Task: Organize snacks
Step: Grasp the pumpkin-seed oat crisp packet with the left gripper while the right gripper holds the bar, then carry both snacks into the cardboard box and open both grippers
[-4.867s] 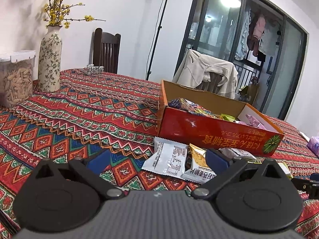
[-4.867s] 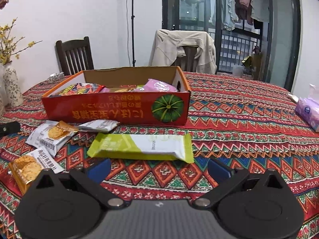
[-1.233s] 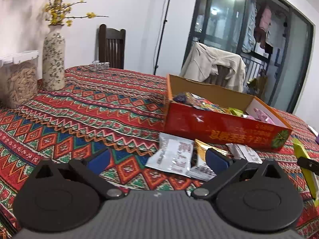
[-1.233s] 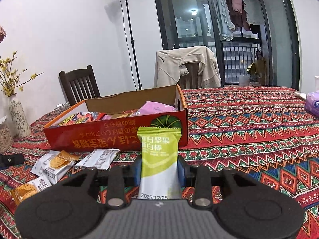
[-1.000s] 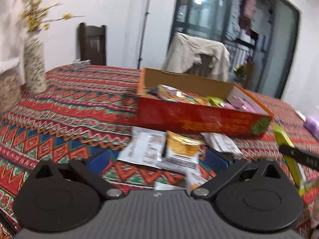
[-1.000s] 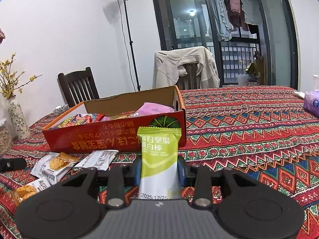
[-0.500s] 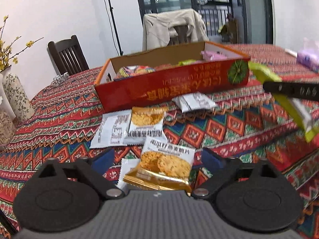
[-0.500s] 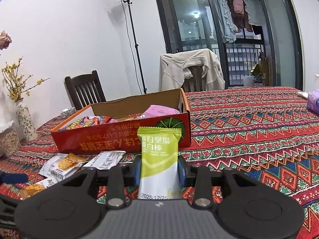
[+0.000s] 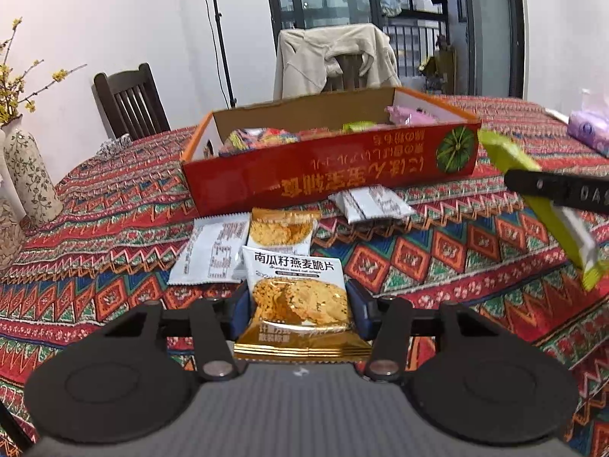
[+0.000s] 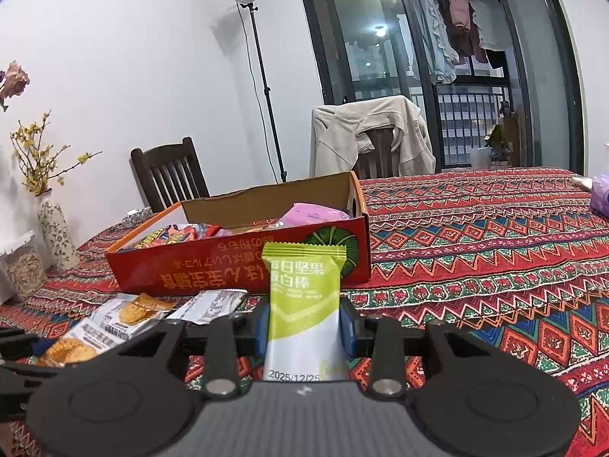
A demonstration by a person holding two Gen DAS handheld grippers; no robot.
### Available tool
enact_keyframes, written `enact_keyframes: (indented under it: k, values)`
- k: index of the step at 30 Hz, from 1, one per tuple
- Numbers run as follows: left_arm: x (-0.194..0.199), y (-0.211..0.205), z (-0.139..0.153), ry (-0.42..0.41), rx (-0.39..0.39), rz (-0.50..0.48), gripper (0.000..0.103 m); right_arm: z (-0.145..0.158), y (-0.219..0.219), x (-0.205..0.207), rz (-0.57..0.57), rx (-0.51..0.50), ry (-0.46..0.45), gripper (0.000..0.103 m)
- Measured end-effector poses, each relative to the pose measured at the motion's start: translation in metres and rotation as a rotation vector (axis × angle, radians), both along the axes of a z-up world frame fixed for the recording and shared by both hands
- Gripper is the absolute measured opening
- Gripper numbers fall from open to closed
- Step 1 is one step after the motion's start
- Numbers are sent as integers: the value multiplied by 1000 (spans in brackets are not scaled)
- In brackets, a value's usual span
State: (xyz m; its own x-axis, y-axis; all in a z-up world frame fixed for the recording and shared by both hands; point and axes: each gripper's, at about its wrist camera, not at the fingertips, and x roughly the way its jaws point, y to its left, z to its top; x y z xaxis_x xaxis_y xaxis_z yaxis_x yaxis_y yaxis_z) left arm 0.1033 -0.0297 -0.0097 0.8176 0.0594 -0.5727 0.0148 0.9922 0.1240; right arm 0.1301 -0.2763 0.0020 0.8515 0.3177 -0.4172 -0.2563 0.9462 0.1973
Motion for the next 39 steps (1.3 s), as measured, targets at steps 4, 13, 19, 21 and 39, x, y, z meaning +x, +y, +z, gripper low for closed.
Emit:
enact_keyframes:
  k: [4,13,19,21,39]
  values:
    - [-3,2,12,-42,-31,10,52,0,2,0,0,-5,-2,35]
    - [5,9,38,-118,-115,60,52,6,9,-1,5,-33,-29,35]
    - [20,15,54,-149,-160,74,52,23,13,3,-7,-48,-61,35]
    - [27,17,59,-162,-166,71,52,31,14,7,-12,-51,-73,35]
    - [116,15,97,-240,-207,53,52,85,40,100,-43,-57,-103,35]
